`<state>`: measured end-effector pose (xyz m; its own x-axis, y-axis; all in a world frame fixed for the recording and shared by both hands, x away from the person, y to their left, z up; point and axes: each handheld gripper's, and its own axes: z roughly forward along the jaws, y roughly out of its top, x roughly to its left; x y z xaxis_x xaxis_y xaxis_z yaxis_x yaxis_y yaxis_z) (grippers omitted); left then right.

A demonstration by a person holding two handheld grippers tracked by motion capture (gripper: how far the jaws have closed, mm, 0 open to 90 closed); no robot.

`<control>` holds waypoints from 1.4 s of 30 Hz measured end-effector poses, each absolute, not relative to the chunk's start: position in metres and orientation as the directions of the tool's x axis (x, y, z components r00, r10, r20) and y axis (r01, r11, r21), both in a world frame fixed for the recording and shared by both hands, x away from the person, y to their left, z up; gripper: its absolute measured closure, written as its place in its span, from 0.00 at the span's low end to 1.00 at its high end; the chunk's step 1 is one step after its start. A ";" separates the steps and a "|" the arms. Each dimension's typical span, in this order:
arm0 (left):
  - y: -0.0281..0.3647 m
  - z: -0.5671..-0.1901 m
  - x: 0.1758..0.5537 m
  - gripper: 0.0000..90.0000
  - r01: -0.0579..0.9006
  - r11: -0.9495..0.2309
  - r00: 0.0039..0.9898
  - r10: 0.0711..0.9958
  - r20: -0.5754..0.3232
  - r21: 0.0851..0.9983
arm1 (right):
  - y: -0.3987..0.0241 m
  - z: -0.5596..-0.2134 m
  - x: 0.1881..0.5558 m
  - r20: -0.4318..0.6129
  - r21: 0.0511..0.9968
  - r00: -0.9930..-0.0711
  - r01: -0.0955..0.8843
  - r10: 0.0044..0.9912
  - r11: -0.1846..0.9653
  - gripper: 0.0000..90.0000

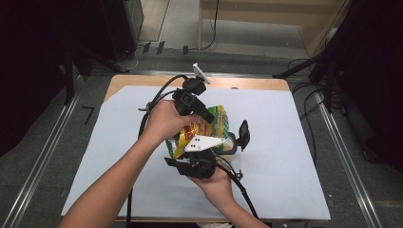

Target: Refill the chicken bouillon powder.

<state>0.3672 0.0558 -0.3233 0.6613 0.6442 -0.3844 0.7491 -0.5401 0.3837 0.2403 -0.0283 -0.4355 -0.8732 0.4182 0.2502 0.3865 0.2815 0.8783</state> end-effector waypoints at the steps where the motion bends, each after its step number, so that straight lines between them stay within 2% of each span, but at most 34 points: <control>1: 0.056 -0.323 0.367 0.90 0.749 -0.541 0.661 0.644 -0.384 0.383 | -0.028 -0.435 0.240 0.251 0.878 -0.873 0.387 0.418 0.282 0.80; 42: 0.055 -0.323 0.369 0.90 0.751 -0.542 0.660 0.642 -0.390 0.377 | -0.029 -0.433 0.240 0.254 0.878 -0.872 0.390 0.419 0.279 0.81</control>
